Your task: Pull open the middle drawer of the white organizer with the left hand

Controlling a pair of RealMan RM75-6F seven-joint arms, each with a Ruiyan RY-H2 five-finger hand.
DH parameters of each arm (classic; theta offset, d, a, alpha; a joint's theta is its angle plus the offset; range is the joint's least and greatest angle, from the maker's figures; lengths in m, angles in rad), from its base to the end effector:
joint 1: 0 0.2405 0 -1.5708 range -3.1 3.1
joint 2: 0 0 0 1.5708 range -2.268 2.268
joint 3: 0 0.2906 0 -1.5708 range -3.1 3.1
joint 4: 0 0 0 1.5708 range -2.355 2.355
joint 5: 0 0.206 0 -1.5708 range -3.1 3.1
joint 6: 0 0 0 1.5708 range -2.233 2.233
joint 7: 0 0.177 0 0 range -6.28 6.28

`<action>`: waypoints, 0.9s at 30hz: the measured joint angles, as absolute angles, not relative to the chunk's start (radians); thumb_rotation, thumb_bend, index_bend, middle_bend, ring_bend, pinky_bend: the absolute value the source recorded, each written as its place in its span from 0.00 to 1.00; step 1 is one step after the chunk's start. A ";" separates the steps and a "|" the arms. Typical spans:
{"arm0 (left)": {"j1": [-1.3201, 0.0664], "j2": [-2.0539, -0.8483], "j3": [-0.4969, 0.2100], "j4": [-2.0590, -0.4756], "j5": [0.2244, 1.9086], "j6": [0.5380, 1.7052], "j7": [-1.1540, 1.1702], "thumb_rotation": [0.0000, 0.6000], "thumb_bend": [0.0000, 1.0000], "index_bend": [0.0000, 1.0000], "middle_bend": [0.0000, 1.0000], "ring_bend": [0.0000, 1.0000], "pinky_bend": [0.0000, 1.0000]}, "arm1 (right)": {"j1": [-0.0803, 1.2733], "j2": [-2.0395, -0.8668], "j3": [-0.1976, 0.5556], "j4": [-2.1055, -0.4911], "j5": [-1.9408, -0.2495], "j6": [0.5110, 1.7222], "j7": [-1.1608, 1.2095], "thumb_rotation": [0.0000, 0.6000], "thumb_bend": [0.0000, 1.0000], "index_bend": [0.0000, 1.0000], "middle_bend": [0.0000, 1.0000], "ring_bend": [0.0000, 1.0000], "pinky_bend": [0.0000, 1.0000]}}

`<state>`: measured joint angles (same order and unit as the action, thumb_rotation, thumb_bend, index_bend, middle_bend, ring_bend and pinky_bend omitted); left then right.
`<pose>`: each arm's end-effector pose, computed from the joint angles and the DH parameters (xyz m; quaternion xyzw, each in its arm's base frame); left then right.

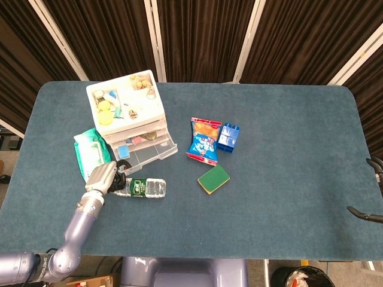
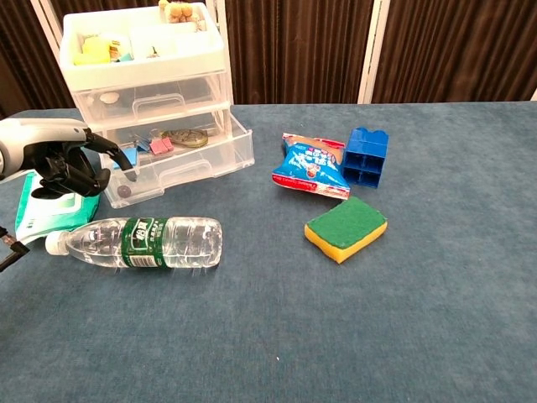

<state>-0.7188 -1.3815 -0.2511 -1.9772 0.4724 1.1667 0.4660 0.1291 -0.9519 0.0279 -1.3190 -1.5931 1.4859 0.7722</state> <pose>-0.1746 0.3506 0.0225 -0.5863 -0.6123 -0.3208 0.4225 -0.3735 -0.2323 0.2678 0.5595 -0.4598 0.4862 0.4890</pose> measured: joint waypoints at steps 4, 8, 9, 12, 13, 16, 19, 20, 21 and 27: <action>-0.716 -1.376 -0.238 -1.996 0.488 1.161 0.454 1.00 0.71 0.33 0.99 0.95 0.89 | 0.129 -0.951 0.028 -1.320 -1.593 1.486 0.773 1.00 0.13 0.00 0.00 0.00 0.00; -0.713 -1.374 -0.229 -2.007 0.502 1.161 0.445 1.00 0.70 0.28 0.99 0.95 0.89 | 0.128 -0.952 0.027 -1.317 -1.593 1.487 0.774 1.00 0.13 0.00 0.00 0.00 0.00; -0.712 -1.373 -0.227 -2.009 0.510 1.163 0.443 1.00 0.68 0.25 0.99 0.95 0.89 | 0.128 -0.952 0.027 -1.317 -1.594 1.487 0.775 1.00 0.13 0.00 0.00 0.00 0.00; -0.710 -1.371 -0.217 -2.008 0.537 1.182 0.448 1.00 0.54 0.16 0.95 0.92 0.89 | 0.128 -0.951 0.027 -1.318 -1.594 1.488 0.775 1.00 0.13 0.00 0.00 0.00 0.00; -0.709 -1.371 -0.214 -2.006 0.550 1.190 0.450 1.00 0.47 0.13 0.92 0.89 0.88 | 0.128 -0.951 0.027 -1.318 -1.594 1.487 0.775 1.00 0.13 0.00 0.00 0.00 0.00; -0.700 -1.372 -0.197 -2.000 0.607 1.220 0.456 1.00 0.24 0.09 0.78 0.77 0.81 | 0.128 -0.951 0.027 -1.317 -1.594 1.486 0.774 1.00 0.13 0.00 0.00 0.00 0.00; -0.682 -1.364 -0.172 -2.001 0.662 1.251 0.462 1.00 0.06 0.07 0.58 0.58 0.70 | 0.127 -0.953 0.027 -1.314 -1.594 1.487 0.774 1.00 0.13 0.00 0.00 0.00 0.00; -0.676 -1.358 -0.164 -2.004 0.677 1.258 0.465 1.00 0.02 0.07 0.50 0.50 0.66 | 0.127 -0.954 0.027 -1.313 -1.594 1.487 0.774 1.00 0.13 0.00 0.00 0.00 0.00; -0.668 -1.347 -0.152 -2.011 0.697 1.267 0.469 1.00 0.01 0.07 0.45 0.45 0.63 | 0.127 -0.954 0.028 -1.311 -1.592 1.487 0.774 1.00 0.13 0.00 0.00 0.00 0.00; -0.608 -1.276 -0.078 -2.056 0.835 1.309 0.466 1.00 0.00 0.08 0.15 0.13 0.31 | 0.128 -0.955 0.031 -1.305 -1.586 1.485 0.768 1.00 0.13 0.00 0.00 0.00 0.00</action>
<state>-0.6084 -1.2765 -0.0781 -2.0562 0.8350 1.3095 0.4663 0.1282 -0.9553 0.0312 -1.3054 -1.5863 1.4852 0.7679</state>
